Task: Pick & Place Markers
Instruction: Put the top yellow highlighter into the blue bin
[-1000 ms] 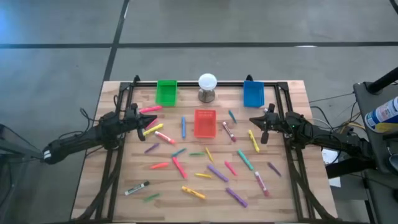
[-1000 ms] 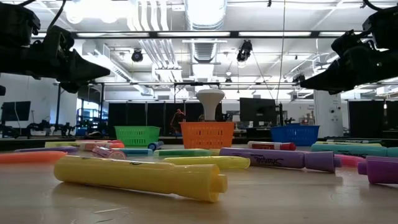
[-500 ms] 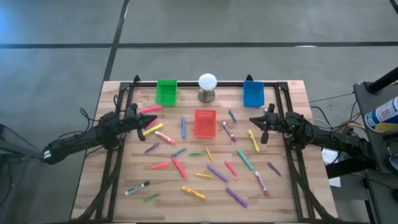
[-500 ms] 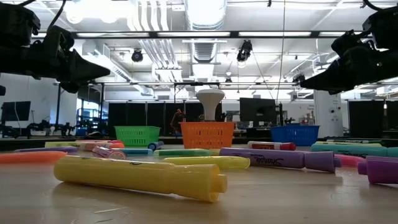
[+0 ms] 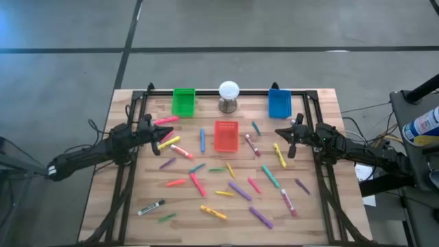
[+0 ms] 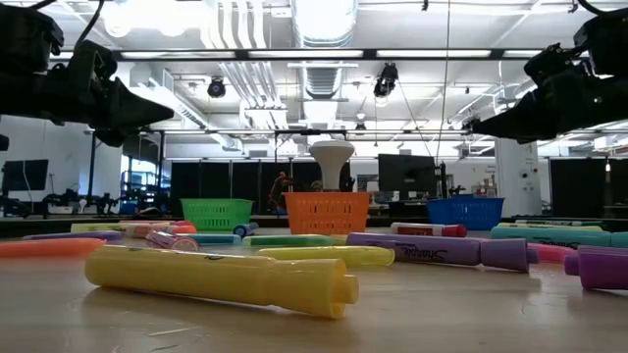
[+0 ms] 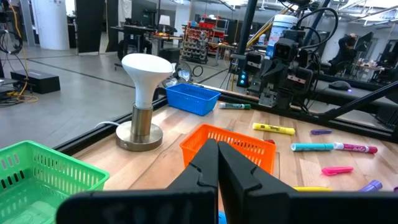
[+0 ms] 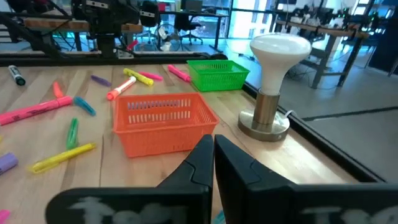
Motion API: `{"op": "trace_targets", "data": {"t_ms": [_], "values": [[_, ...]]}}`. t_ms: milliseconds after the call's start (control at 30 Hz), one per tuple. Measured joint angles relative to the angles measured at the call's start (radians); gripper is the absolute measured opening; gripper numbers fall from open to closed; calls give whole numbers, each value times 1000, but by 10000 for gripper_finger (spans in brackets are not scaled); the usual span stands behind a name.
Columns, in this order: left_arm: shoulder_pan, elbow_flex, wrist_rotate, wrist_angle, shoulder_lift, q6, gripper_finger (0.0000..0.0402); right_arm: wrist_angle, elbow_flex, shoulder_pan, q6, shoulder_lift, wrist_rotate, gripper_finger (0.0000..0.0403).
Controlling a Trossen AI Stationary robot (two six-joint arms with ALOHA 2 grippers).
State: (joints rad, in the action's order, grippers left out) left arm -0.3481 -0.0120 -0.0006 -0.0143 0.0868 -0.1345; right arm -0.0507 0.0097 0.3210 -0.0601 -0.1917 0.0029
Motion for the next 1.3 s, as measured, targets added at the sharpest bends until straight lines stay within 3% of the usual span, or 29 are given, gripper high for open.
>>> {"op": "trace_targets", "data": {"t_ms": [200,400,567,1000,1300], "values": [[0,0,0,0,0,0,2,-26,0,0,228,0,0,8],[0,0,0,0,0,0,2,-167,0,0,260,0,-40,8],[0,0,0,0,0,0,2,-386,0,0,300,-18,-78,8],[0,0,0,0,0,0,2,-880,0,-29,337,-311,-75,8],[0,0,0,0,0,0,2,-782,140,-29,419,-502,-71,8]]}}
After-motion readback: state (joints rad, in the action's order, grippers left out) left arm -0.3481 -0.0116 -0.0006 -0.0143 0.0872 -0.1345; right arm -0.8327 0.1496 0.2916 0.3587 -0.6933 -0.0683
